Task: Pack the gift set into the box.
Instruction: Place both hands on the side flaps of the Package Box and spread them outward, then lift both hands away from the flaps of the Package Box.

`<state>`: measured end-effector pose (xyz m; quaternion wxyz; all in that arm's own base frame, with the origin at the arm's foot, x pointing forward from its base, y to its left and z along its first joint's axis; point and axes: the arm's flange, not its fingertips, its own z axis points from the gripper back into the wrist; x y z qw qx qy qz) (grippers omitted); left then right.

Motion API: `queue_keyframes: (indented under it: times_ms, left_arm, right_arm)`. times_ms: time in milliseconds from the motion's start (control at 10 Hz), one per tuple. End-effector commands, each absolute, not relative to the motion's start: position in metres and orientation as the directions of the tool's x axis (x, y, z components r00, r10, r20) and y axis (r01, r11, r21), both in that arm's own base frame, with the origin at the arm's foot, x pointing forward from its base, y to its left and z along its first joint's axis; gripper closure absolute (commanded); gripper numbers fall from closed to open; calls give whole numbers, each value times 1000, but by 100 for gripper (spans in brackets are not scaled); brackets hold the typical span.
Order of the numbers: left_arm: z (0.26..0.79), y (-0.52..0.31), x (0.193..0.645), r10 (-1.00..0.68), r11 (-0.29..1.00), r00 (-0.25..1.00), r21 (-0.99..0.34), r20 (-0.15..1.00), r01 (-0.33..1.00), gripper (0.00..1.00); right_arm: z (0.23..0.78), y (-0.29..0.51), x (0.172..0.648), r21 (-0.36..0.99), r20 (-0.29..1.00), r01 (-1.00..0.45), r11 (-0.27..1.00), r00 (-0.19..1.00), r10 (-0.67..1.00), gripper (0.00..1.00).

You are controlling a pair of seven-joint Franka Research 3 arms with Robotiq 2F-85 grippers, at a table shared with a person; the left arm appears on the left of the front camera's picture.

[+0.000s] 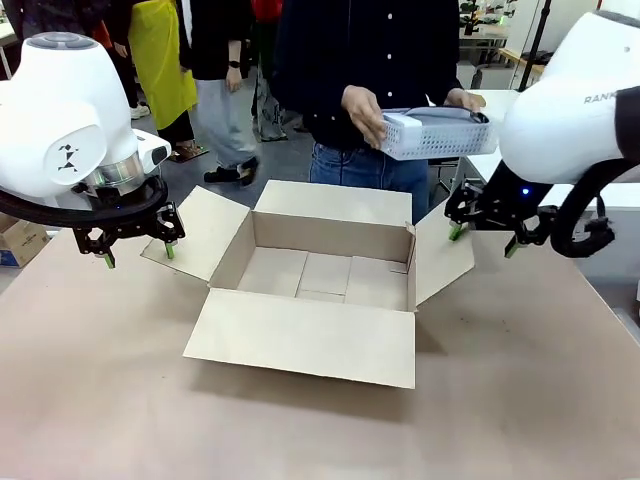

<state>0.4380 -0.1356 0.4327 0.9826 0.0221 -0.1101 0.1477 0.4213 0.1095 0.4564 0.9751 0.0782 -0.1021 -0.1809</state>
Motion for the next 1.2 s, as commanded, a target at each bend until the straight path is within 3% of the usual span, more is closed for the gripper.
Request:
queue_keyframes:
  times_ms: [0, 400, 500, 1100]
  left_arm:
    - [434, -136, 437, 294, 951, 927, 27, 235, -308, 0]
    - [434, -136, 437, 294, 951, 927, 27, 235, -308, 0]
    - [434, -136, 437, 294, 951, 927, 27, 235, -308, 0]
    - [434, -136, 437, 294, 951, 927, 27, 235, -308, 0]
  right_arm:
    - [440, 88, 412, 239, 154, 319, 917, 920, -360, 0]
    - [402, 90, 434, 186, 74, 328, 926, 935, -346, 0]
    - [421, 92, 416, 187, 110, 325, 927, 931, -348, 0]
    - [421, 92, 416, 187, 110, 325, 927, 931, -348, 0]
